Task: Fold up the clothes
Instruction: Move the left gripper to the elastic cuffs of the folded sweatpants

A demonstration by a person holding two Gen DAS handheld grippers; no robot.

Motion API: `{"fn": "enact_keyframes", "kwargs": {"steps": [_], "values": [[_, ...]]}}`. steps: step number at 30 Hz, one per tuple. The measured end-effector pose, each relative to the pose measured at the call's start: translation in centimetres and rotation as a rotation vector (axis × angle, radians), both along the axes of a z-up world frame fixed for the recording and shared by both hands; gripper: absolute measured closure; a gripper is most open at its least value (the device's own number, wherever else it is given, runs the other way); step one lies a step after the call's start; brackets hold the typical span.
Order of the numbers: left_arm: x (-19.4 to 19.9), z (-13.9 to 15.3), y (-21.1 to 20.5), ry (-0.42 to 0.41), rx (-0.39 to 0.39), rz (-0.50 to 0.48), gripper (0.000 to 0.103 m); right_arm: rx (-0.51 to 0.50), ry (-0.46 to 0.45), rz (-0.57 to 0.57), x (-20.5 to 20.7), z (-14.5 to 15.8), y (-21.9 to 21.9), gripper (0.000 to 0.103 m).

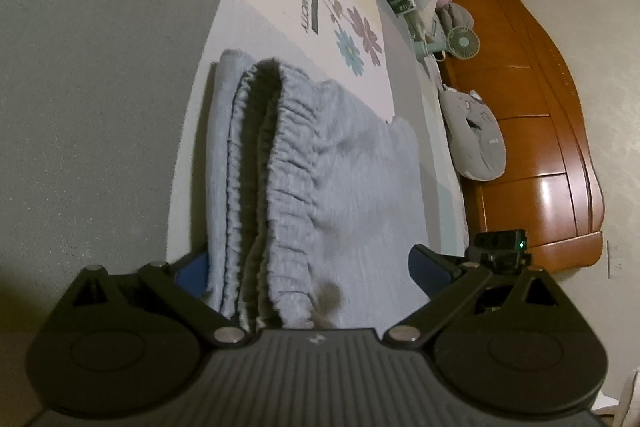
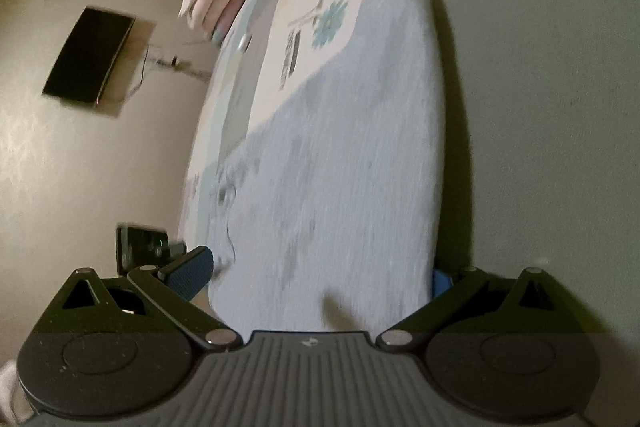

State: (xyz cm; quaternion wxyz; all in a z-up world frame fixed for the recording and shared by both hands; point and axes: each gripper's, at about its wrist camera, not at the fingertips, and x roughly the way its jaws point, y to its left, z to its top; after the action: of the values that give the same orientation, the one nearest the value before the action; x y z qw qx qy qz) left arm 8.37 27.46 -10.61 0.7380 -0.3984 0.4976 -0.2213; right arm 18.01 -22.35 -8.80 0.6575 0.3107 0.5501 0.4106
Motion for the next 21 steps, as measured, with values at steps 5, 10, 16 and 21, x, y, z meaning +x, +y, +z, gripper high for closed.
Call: {"fn": "enact_keyframes", "kwargs": {"steps": [5, 10, 16, 21], "values": [[2.7, -0.1, -0.7, 0.0, -0.001, -0.024, 0.003, 0.018, 0.01, 0.01, 1.8, -0.1, 1.3, 0.0], [3.0, -0.3, -0.8, -0.004, -0.022, -0.028, 0.003, 0.029, 0.004, 0.016, 2.8, -0.2, 2.2, 0.0], [0.4, -0.4, -0.6, 0.006, -0.035, -0.1, 0.003, 0.07, -0.002, 0.059, 0.4, -0.4, 0.9, 0.0], [2.4, -0.6, -1.0, -0.004, -0.055, -0.089, 0.002, 0.079, -0.006, 0.056, 2.2, -0.4, 2.3, 0.0]]}}
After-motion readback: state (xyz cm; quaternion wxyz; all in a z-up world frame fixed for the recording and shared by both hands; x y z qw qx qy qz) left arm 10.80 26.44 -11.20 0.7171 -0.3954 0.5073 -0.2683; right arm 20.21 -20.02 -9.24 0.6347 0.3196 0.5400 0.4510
